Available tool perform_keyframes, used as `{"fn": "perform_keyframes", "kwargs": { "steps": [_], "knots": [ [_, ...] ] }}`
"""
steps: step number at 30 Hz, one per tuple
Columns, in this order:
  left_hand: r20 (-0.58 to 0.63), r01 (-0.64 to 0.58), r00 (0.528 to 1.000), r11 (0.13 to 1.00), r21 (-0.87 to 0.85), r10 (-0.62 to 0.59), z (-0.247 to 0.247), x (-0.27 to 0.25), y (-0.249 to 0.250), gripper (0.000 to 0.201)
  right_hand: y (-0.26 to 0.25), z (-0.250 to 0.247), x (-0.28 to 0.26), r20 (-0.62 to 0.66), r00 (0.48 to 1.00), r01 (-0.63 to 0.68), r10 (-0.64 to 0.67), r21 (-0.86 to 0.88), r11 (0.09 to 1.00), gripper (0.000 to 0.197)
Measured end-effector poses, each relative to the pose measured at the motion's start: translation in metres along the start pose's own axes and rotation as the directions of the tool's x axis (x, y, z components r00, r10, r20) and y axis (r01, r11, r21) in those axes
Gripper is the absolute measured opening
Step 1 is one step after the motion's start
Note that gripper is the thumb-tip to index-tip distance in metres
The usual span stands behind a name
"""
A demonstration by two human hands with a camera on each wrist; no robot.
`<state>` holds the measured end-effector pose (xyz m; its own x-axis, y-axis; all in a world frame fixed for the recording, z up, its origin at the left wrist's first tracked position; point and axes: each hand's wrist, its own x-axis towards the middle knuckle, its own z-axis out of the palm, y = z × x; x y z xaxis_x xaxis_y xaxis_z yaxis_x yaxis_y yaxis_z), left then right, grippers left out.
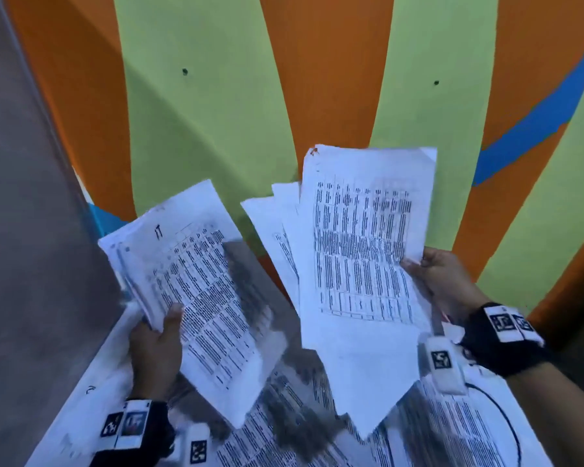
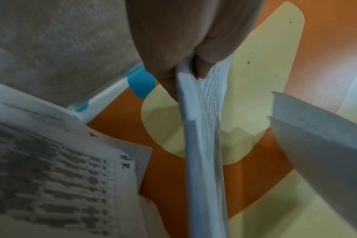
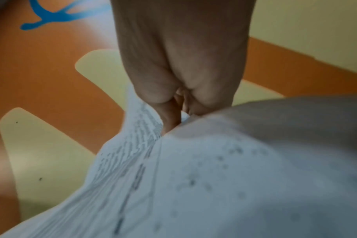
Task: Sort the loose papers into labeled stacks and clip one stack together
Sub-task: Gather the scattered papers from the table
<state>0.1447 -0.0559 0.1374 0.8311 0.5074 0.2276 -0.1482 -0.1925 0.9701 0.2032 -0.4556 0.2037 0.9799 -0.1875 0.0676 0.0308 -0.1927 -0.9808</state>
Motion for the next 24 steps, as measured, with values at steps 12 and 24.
{"fn": "perform_keyframes", "kwargs": {
  "steps": [12, 24],
  "knots": [
    [0.337, 0.175, 0.936, 0.967, -0.187, -0.105, 0.027, -0.014, -0.002, 0.074, 0.047, 0.097, -0.043, 0.302, 0.942, -0.099, 0.148, -0.172, 0.98, 0.024],
    [0.49, 0.012, 0.872, 1.0, -0.025, 0.002, 0.022, -0.005, 0.029, 0.03, 0.012, 0.131, -0.056, 0.294, 0.95, 0.11, -0.105, -0.004, 0.994, 0.066]
  ]
}}
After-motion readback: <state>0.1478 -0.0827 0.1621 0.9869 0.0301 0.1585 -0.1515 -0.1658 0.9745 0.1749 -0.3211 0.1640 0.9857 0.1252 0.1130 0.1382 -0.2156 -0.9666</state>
